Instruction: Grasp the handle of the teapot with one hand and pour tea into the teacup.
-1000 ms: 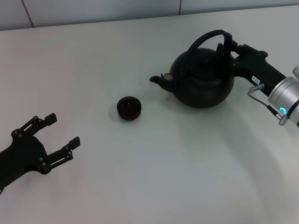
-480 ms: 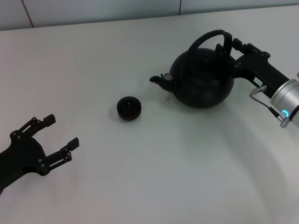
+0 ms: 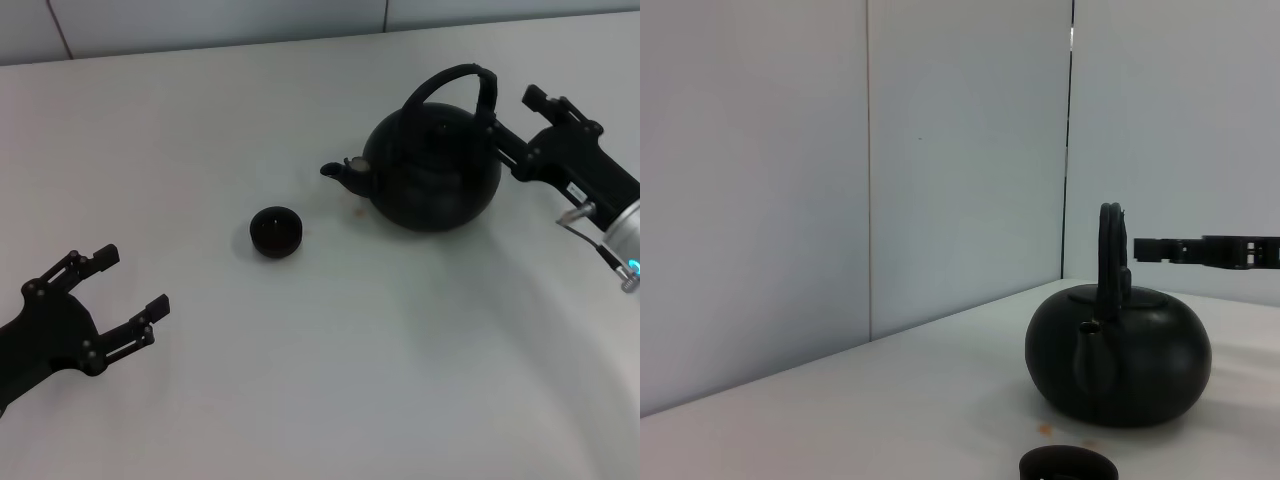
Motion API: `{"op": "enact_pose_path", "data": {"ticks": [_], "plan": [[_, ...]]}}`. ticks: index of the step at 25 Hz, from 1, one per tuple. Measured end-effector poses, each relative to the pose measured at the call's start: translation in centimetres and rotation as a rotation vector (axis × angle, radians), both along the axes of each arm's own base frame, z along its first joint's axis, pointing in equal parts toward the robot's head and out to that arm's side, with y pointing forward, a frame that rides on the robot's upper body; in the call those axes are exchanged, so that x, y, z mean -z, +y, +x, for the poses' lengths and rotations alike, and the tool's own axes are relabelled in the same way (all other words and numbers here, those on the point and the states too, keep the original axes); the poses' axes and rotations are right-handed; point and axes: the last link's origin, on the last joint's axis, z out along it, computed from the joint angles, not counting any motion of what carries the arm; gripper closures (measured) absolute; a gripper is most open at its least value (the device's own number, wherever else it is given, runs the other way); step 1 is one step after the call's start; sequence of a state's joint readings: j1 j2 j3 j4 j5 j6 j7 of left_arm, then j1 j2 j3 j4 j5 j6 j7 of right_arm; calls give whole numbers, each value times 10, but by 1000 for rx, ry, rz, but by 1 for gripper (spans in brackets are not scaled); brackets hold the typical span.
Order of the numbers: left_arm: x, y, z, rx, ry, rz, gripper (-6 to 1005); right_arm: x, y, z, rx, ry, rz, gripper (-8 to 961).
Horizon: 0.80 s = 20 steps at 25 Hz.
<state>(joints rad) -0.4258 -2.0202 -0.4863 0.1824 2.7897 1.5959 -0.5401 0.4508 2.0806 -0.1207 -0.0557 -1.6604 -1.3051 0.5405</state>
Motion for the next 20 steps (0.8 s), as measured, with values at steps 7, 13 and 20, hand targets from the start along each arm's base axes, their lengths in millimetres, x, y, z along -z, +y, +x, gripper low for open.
{"op": "enact_pose_path", "data": {"ticks": [7, 13, 20], "plan": [[1, 1, 1, 9, 4, -8, 140, -12, -32, 8, -70, -15, 51, 222], [1, 1, 3, 18, -3, -18, 139, -32, -58, 8, -205, -18, -3, 204], [-1, 2, 6, 36, -10, -27, 139, -49, -63, 4, -321, -35, -284, 204]]}}
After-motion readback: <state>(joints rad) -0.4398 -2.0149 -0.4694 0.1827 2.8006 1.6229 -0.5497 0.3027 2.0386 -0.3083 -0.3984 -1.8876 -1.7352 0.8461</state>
